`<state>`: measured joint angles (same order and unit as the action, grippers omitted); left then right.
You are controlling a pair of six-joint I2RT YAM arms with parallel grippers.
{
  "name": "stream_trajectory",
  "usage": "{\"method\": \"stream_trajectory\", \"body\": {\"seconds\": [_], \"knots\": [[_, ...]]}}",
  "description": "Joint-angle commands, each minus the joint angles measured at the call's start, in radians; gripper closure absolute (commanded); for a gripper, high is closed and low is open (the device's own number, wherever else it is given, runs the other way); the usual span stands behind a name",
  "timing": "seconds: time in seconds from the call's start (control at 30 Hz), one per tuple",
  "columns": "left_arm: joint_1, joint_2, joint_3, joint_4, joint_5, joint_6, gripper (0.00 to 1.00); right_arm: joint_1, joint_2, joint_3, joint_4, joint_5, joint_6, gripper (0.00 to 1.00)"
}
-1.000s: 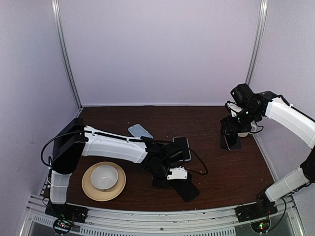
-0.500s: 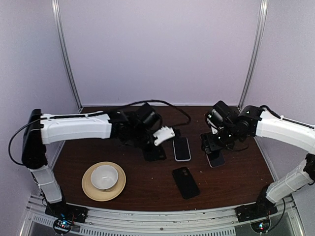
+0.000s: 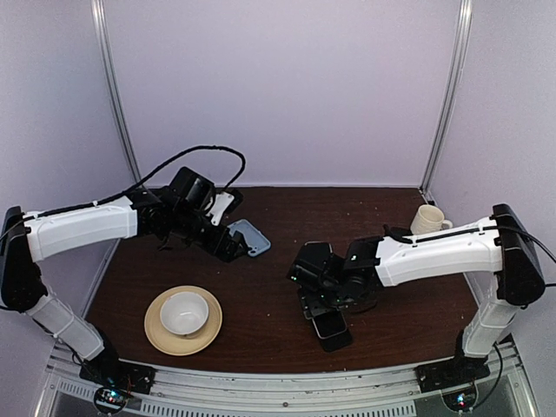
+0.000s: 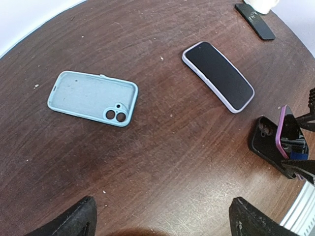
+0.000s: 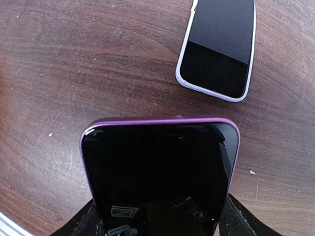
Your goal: Put the phone into the phone case
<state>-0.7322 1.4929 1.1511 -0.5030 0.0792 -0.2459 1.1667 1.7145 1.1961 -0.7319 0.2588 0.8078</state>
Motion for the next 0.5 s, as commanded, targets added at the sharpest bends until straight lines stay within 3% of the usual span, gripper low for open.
{"method": "stream_trajectory", "body": {"seconds": [0.0,0.47], "knots": [[0.034,-0.010,0.019,0.016,-0.038,-0.023,0.03,-0.005,0.006,0.026,0.017,0.035,0.058,0.78],[0.070,0.033,0.045,-0.016,0.009,-0.030,0.02,0.002,0.012,-0.085,0.022,-0.022,0.083,0.82]]}}
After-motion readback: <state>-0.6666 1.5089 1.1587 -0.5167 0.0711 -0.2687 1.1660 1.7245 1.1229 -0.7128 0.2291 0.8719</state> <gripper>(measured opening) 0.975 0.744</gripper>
